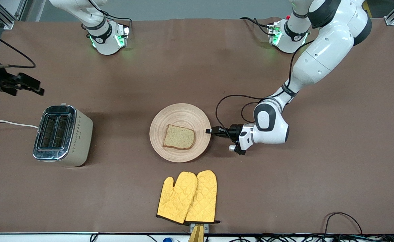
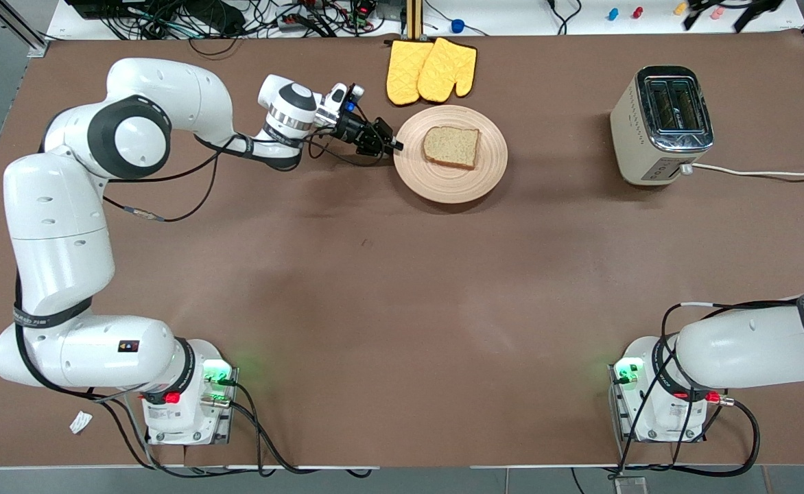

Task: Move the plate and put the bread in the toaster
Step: 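Push the wooden plate with the left gripper toward the table's middle, then reach the right gripper to the bread while the left gripper withdraws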

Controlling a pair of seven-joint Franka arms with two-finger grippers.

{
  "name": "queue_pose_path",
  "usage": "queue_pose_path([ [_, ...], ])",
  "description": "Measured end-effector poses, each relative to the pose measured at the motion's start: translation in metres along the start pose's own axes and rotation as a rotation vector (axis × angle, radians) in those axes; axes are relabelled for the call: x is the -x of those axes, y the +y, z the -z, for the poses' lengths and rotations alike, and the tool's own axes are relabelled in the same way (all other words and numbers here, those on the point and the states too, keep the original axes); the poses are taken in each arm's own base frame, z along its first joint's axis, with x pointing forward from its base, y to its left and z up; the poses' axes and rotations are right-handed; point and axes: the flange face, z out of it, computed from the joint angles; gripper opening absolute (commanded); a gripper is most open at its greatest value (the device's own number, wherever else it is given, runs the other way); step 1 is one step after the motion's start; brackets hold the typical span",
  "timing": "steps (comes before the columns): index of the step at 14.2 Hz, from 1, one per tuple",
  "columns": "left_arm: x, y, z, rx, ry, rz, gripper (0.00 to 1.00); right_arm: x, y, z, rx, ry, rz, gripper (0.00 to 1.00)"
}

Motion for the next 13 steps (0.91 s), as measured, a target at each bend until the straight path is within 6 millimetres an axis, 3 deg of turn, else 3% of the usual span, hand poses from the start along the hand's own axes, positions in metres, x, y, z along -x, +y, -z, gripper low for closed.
queue_pose_path([
  [2,-0.004,0.003,0.008,-0.018,0.033,0.011,1.00,-0.014,-0.030,-0.026,-0.030,-0.028,-0.056,1.00],
  [4,-0.017,0.011,0.037,-0.026,0.089,0.029,1.00,-0.028,-0.065,-0.055,-0.041,-0.046,-0.111,1.00],
  [8,-0.047,0.016,0.125,-0.039,0.220,0.060,1.00,-0.049,-0.154,-0.130,-0.052,-0.042,-0.188,1.00],
  [11,-0.063,0.018,0.186,-0.166,0.266,0.054,1.00,-0.056,-0.227,-0.196,-0.093,-0.027,-0.252,1.00],
  [13,-0.070,0.013,0.222,-0.199,0.275,0.059,1.00,-0.058,-0.264,-0.239,-0.125,-0.020,-0.278,1.00],
])
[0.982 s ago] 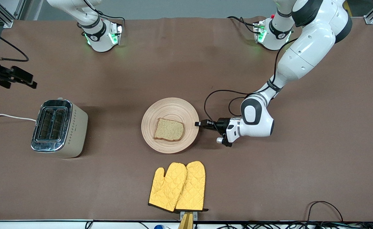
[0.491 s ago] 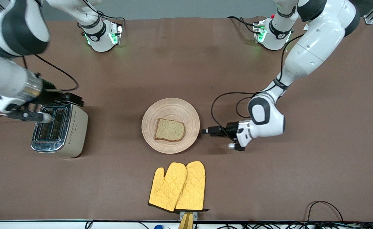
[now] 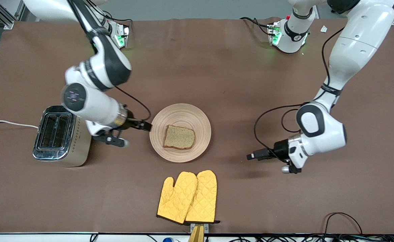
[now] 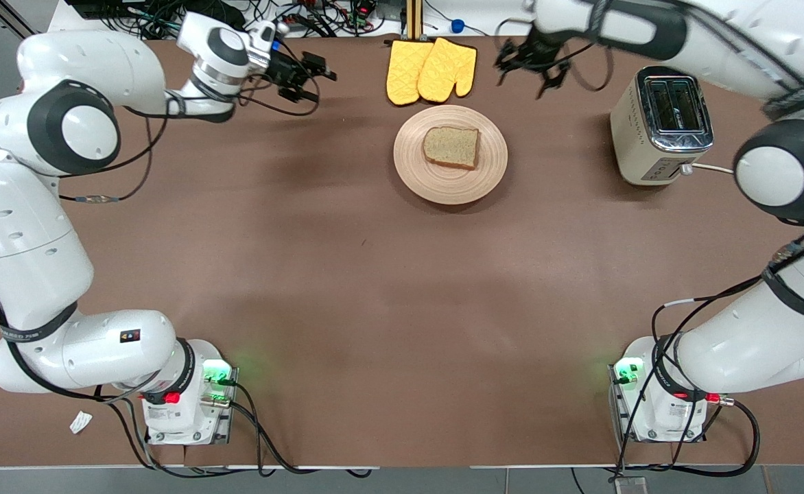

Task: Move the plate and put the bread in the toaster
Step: 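Reach the right gripper to the bread while the left gripper withdraws, then grasp the bread slice with the right gripper and lift it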

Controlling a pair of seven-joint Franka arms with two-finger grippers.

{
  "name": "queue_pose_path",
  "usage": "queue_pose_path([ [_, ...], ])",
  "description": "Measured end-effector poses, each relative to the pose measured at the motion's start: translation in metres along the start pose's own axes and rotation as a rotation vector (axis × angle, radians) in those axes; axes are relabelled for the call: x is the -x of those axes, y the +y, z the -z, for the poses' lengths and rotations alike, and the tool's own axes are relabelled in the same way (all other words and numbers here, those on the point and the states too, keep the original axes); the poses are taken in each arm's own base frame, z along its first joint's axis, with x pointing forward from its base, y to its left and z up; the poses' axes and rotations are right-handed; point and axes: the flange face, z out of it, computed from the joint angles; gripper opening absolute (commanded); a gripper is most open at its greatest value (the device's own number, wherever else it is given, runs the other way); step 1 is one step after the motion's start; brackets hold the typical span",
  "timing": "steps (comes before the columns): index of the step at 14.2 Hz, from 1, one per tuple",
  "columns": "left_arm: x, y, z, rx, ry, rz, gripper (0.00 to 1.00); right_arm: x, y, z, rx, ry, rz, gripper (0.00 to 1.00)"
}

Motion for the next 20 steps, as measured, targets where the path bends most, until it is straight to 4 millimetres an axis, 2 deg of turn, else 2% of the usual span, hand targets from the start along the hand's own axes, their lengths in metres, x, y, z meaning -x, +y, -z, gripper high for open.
queue_pose_path([
  [2,-0.015,-0.006,0.031,-0.036,0.020,-0.012,1.00,0.001,-0.015,-0.041,-0.003,0.016,-0.004,1.00],
  [3,-0.020,-0.002,0.045,-0.073,0.030,-0.027,1.00,0.001,-0.019,-0.060,-0.004,0.024,-0.003,1.00],
  [5,-0.027,0.018,0.072,-0.178,0.059,-0.046,1.00,0.002,-0.024,-0.092,-0.005,0.033,0.010,1.00],
  [7,-0.025,0.045,0.096,-0.274,0.075,-0.038,1.00,0.000,-0.024,-0.120,0.007,0.055,0.035,0.90],
  [10,-0.012,0.079,0.121,-0.394,0.056,-0.009,1.00,0.001,-0.015,-0.153,0.007,0.082,0.054,0.64],
  [13,0.010,0.125,0.154,-0.570,0.047,-0.044,1.00,0.006,-0.012,-0.169,0.023,0.083,0.075,0.41],
  [17,0.049,0.192,0.214,-0.687,0.002,-0.075,1.00,0.009,-0.015,-0.171,0.021,0.085,0.086,0.07],
  [20,0.074,0.228,0.254,-0.782,-0.007,-0.090,1.00,0.009,-0.016,-0.169,0.022,0.084,0.069,0.03],
])
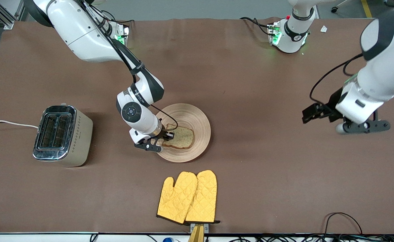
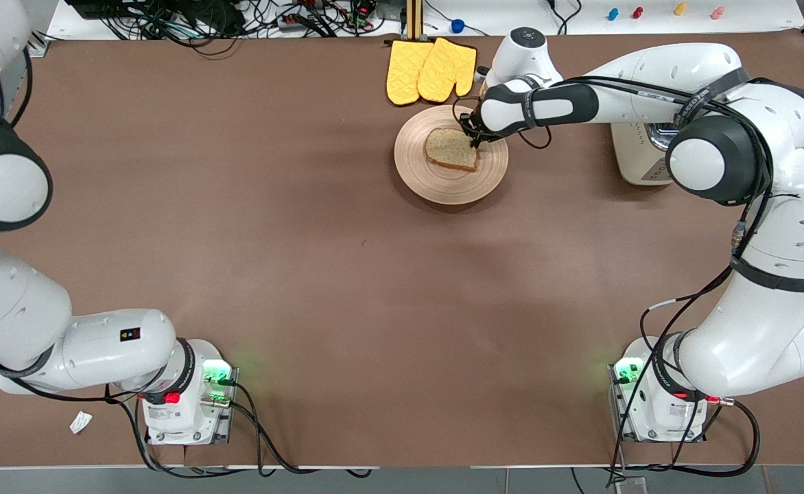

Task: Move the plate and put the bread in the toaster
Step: 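Grasp the bread slice with the right gripper and lift it, then lower the bread into the toaster slot with the right gripper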

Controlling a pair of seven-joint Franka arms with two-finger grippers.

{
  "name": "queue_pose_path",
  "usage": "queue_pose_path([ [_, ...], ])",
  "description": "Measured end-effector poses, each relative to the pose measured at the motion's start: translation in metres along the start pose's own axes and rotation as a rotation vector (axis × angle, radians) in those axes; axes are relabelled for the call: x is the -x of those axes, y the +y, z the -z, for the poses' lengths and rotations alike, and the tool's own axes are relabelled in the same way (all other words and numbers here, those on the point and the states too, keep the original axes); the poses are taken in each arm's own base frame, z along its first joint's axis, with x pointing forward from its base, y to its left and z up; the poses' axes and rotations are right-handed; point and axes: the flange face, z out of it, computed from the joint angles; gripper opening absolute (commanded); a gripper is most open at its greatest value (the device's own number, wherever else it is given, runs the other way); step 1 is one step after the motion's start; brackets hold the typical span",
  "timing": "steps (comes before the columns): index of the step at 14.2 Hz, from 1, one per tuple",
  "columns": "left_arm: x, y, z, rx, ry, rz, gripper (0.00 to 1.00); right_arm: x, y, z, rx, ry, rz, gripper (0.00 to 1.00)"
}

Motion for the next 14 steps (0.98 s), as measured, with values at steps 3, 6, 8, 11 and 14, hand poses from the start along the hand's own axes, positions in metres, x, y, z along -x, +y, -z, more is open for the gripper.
queue_pose_path([
  [3,0.029,0.002,0.039,-0.092,0.006,-0.013,1.00,-0.002,-0.001,0.014,0.039,-0.029,-0.008,0.00],
  [6,0.053,-0.007,0.067,-0.122,-0.013,-0.032,1.00,-0.024,0.005,0.094,0.085,-0.027,-0.030,0.00],
  [8,0.062,-0.018,0.077,-0.134,-0.033,-0.029,1.00,-0.039,0.025,0.162,0.127,-0.036,-0.019,0.01],
  [11,0.067,-0.026,0.083,-0.140,-0.046,-0.043,1.00,-0.056,0.065,0.248,0.292,-0.073,0.078,0.01],
  [14,0.067,-0.025,0.082,-0.141,-0.049,-0.047,1.00,-0.065,0.101,0.280,0.542,-0.098,0.222,0.01],
])
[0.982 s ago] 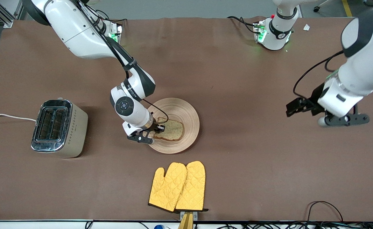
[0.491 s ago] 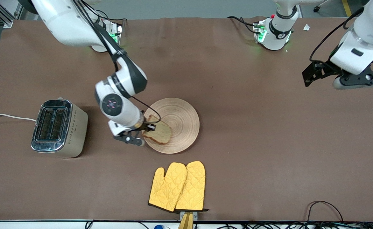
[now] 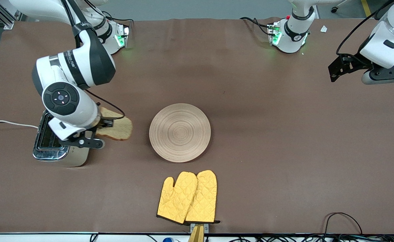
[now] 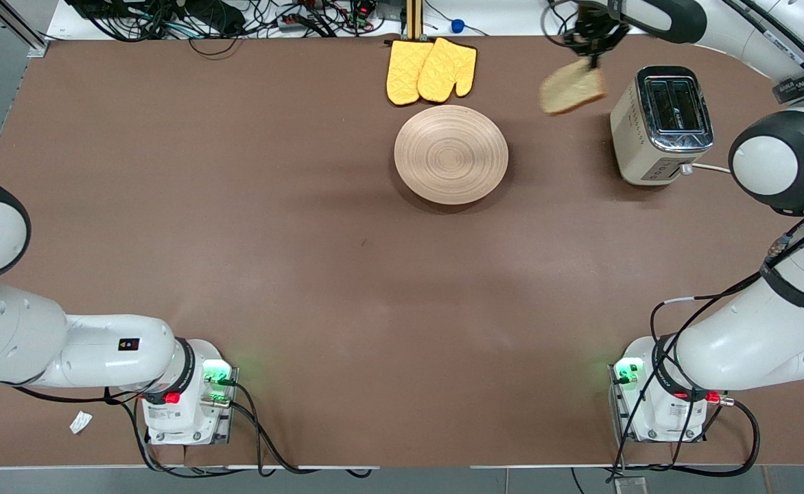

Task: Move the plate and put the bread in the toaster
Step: 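Lower the bread into the toaster slot with the right gripper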

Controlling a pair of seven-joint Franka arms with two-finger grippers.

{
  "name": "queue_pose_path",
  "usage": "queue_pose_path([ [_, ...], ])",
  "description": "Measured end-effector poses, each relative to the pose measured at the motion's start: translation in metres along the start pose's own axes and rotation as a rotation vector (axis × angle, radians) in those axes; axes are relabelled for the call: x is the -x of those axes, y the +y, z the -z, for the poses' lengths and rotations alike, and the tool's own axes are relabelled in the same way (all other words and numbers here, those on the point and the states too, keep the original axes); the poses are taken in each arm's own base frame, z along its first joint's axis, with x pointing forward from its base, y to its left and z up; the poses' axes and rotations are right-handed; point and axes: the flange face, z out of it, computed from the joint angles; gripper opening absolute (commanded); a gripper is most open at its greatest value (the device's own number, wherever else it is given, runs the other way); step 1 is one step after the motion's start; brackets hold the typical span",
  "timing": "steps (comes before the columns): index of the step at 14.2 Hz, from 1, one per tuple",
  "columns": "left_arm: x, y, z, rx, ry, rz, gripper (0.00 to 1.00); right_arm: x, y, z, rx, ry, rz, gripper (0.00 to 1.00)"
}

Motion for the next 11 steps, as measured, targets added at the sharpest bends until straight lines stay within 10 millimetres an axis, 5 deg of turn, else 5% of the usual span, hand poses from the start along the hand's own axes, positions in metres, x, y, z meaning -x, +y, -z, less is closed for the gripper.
queue_pose_path([
  [4,0.000,-0.005,-0.001,-0.001,-0.007,0.008,1.00,-0.007,0.047,-0.010,0.249,-0.032,0.149,0.01],
  [9,0.000,-0.007,-0.005,0.020,-0.024,0.011,1.00,-0.025,0.130,-0.042,0.418,-0.112,0.129,0.01],
  [11,-0.001,-0.007,-0.006,0.025,-0.028,0.012,1.00,-0.030,0.136,-0.056,0.434,-0.120,0.127,0.01],
])
